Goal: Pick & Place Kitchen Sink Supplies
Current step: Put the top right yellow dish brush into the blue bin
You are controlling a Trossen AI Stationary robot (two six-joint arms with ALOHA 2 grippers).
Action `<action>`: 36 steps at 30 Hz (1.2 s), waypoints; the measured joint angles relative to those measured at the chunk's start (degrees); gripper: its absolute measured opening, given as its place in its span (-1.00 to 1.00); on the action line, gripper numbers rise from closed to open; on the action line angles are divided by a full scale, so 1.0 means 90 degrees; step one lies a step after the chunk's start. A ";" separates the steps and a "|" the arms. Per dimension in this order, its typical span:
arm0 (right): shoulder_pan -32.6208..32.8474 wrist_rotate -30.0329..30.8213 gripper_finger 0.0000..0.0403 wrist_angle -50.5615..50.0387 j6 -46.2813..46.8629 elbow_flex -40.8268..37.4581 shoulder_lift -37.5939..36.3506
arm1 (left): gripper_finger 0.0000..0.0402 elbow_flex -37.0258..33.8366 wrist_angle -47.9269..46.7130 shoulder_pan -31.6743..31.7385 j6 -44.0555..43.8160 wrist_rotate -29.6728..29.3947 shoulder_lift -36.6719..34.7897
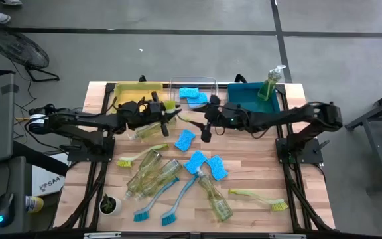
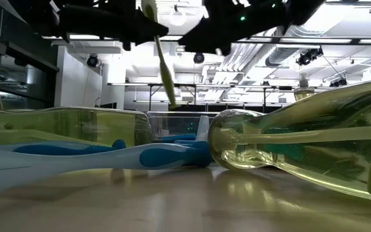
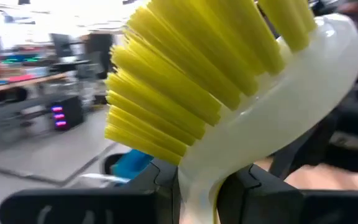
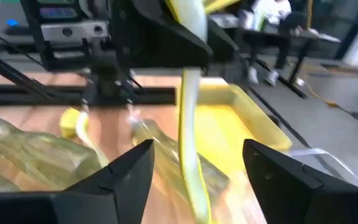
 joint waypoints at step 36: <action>0.0755 0.0485 0.22 -0.3115 0.0850 -0.0005 -0.0766 | -0.72 0.2662 -0.8482 0.4078 0.0555 -0.0510 -0.0220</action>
